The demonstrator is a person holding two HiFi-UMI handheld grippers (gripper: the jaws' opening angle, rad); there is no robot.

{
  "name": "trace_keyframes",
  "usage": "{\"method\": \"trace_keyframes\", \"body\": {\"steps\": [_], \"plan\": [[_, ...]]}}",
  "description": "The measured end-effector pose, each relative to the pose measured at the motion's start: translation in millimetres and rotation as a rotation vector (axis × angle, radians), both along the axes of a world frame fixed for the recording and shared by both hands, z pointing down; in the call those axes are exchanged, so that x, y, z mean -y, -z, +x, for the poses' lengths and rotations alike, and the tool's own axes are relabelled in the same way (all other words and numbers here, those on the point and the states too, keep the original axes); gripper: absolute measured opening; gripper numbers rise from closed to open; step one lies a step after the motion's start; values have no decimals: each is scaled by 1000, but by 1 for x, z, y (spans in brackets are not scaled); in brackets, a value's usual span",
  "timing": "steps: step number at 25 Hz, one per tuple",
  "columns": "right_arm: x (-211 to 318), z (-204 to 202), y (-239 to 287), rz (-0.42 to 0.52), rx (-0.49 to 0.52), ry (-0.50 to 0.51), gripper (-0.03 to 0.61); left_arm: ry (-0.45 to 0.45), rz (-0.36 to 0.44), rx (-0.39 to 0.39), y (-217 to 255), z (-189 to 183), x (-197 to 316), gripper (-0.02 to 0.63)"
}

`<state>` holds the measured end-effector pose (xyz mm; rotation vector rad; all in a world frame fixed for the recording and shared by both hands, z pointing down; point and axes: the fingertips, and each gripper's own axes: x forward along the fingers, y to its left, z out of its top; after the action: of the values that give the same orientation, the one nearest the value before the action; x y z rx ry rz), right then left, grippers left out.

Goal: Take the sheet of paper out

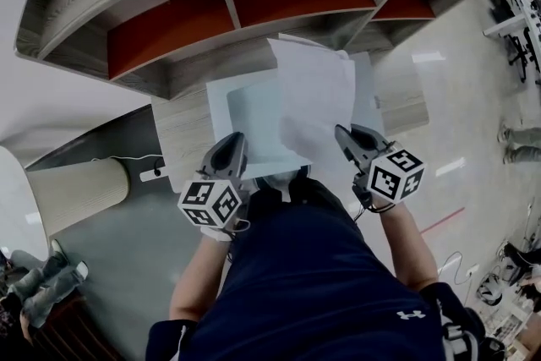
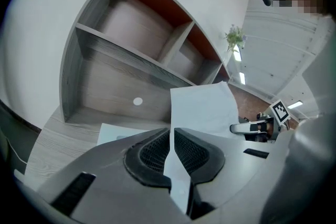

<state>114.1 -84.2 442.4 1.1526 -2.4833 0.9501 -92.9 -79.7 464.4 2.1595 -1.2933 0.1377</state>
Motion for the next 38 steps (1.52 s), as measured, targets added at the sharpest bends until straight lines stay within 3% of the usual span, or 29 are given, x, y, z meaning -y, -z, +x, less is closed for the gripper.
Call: {"method": "trace_keyframes", "body": {"steps": [13, 24, 38], "plan": [[-16, -40, 48, 119, 63, 114, 15, -1, 32, -38, 21, 4, -7, 38], [-26, -62, 84, 267, 24, 211, 15, -17, 38, -45, 25, 9, -15, 38], [-30, -70, 85, 273, 65, 268, 15, 22, 45, -58, 33, -5, -18, 38]]}}
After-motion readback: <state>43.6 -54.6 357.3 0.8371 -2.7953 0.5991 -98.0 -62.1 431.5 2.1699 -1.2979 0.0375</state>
